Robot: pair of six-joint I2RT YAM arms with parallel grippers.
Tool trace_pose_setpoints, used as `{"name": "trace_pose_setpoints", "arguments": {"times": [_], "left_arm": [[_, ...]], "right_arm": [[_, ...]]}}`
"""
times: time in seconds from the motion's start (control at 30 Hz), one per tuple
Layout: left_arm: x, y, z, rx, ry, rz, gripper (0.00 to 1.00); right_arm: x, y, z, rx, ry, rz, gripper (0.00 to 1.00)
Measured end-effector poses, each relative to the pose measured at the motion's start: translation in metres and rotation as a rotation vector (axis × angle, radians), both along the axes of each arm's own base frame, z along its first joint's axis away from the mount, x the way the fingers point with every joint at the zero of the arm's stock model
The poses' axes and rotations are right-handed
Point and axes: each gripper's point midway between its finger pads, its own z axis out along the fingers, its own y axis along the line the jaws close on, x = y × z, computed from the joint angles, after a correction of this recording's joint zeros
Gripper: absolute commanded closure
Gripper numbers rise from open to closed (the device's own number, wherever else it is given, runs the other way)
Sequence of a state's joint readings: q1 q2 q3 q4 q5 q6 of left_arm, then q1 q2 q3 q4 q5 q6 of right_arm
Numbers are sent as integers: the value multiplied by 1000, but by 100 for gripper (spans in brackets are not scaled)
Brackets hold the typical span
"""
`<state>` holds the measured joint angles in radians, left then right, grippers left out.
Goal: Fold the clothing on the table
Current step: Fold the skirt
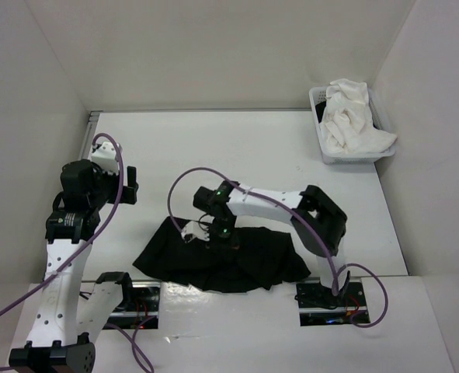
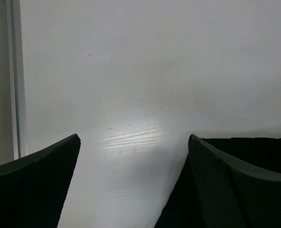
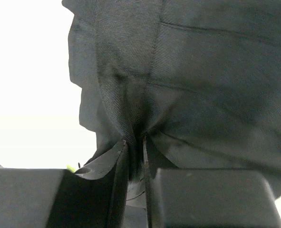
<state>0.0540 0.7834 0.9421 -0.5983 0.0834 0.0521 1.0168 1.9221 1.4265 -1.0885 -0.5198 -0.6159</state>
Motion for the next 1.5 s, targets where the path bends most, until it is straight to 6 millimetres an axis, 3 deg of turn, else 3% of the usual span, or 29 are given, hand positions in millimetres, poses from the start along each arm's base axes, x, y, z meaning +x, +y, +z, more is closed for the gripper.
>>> {"name": "trace_pose_setpoints", "arguments": {"times": [0.07, 0.13, 0.3, 0.4, 0.5, 0.63, 0.73, 1.07, 1.3, 1.5], "left_arm": [[0, 0, 0, 0, 0, 0, 0], [0, 0, 0, 0, 0, 0, 0], [0, 0, 0, 0, 0, 0, 0], [0, 0, 0, 0, -1, 0, 0], [0, 0, 0, 0, -1, 0, 0], [0, 0, -1, 0, -1, 0, 0], [-1, 0, -2, 1, -3, 1, 0], [1, 4, 2, 12, -24, 22, 0], [0, 5, 2, 14, -25, 25, 0], [-1, 5, 5, 15, -40, 25, 0]], "right_arm": [[-15, -2, -17, -44, 52, 42, 54], [-27, -7, -31, -93, 98, 67, 41], [-38, -13, -30, -116, 151, 92, 31], [-39, -13, -20, -105, 148, 99, 29], [-33, -11, 3, -52, 120, 97, 28], [-20, -9, 39, 52, 53, 53, 26], [-9, -11, 50, 81, 5, -3, 26], [-13, -32, -1, -91, 43, -106, 26], [-10, -28, -32, -151, 66, -136, 26], [-7, -26, -38, -205, 61, -226, 26]]}}
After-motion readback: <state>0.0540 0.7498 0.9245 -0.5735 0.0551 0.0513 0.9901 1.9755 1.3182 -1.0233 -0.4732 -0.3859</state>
